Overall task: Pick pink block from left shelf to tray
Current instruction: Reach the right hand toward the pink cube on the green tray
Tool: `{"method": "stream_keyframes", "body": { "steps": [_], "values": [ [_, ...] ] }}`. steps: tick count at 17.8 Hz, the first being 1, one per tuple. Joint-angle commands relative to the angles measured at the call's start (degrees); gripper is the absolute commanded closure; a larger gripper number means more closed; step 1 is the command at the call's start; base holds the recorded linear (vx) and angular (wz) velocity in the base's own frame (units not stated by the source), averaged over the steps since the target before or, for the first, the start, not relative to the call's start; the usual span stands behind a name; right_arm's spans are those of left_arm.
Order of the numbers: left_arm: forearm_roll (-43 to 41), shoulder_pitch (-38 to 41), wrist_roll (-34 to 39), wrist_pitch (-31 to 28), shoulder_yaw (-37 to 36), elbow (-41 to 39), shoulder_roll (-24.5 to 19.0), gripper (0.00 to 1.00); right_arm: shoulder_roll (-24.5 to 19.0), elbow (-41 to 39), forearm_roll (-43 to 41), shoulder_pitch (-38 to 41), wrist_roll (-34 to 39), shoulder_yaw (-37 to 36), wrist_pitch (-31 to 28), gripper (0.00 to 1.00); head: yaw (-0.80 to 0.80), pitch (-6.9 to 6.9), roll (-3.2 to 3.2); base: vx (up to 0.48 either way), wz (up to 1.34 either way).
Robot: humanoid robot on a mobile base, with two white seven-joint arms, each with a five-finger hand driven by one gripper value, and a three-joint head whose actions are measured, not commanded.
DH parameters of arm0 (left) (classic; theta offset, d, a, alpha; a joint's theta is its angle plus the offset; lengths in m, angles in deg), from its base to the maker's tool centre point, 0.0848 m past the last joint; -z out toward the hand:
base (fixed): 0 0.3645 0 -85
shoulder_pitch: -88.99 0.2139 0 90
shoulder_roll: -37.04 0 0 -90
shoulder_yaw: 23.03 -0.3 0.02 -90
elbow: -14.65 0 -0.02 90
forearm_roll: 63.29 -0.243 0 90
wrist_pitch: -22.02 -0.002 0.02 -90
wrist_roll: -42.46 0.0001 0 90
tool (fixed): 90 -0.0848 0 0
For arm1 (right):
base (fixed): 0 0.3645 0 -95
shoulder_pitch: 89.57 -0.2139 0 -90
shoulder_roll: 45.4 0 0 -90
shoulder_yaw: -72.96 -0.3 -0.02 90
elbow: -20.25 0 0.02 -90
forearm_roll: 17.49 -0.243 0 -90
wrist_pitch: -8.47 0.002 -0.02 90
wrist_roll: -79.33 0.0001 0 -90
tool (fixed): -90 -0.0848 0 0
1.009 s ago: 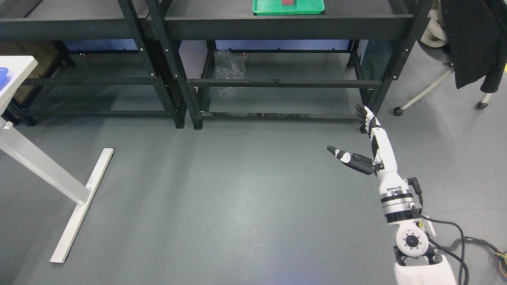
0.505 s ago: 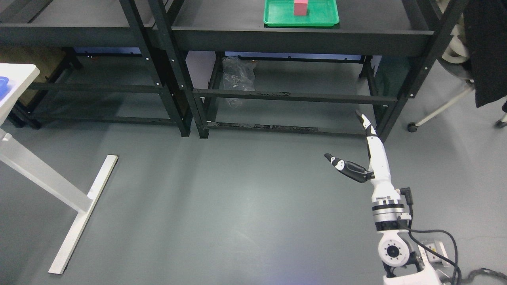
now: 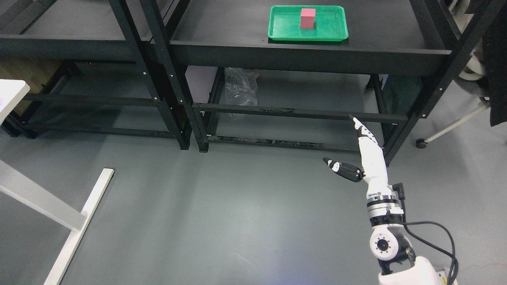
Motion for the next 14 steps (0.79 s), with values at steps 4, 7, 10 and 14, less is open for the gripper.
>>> {"method": "stream_keyframes", "body": {
  "steps": [4, 7, 10, 14],
  "values": [
    [0.0, 1.1, 0.0, 0.0, 0.0, -1.0, -1.0, 0.0, 1.7, -2.7, 16.7, -3.7, 3.7, 0.9, -8.0, 0.01, 0.0, 0.0, 0.0, 0.262, 0.04],
    [0.0, 1.1, 0.0, 0.0, 0.0, -1.0, -1.0, 0.0, 4.7, -2.0, 26.9, -4.8, 9.8, 1.3, -8.6, 0.01, 0.0, 0.0, 0.0, 0.273, 0.06],
    [0.0, 1.1, 0.0, 0.0, 0.0, -1.0, -1.0, 0.0, 4.0, -2.4, 25.9, -5.3, 8.8, 1.2, -8.8, 0.01, 0.0, 0.0, 0.0, 0.272, 0.07],
    [0.0, 1.1, 0.0, 0.0, 0.0, -1.0, -1.0, 0.0, 3.4, -2.7, 25.8, -6.5, 1.6, 0.7, -8.6, 0.01, 0.0, 0.0, 0.0, 0.284, 0.03]
  ]
}}
